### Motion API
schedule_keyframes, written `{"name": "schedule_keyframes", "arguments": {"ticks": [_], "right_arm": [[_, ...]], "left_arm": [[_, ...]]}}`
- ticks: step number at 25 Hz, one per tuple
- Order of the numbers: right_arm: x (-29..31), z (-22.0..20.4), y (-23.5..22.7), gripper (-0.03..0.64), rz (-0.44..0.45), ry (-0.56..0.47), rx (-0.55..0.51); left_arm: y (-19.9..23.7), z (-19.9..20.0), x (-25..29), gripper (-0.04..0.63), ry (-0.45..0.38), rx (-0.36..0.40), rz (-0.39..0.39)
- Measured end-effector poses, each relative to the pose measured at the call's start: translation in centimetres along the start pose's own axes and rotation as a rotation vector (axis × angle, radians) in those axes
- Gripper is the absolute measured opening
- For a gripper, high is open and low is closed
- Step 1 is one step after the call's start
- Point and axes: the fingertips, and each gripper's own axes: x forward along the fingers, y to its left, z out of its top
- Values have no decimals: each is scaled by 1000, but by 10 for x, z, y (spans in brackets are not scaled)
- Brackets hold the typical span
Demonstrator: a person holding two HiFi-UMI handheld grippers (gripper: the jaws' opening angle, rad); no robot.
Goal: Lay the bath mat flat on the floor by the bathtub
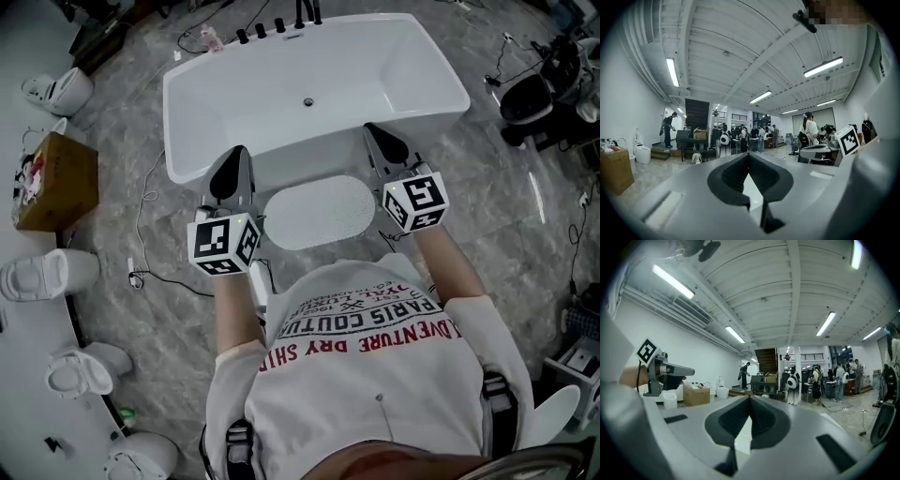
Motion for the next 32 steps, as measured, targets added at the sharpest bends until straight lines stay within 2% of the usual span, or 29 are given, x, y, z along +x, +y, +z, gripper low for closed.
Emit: {"name": "schedule_keyframes", "arguments": {"ticks": [9,32], "right_arm": [[-4,3,-10,8,14,-13,-6],[-12,-13,0,8,1,12,0]], "left_arm": [[-17,6,10,11,-14,10,-14],[-24,-17,3,11,37,17,-12]]}}
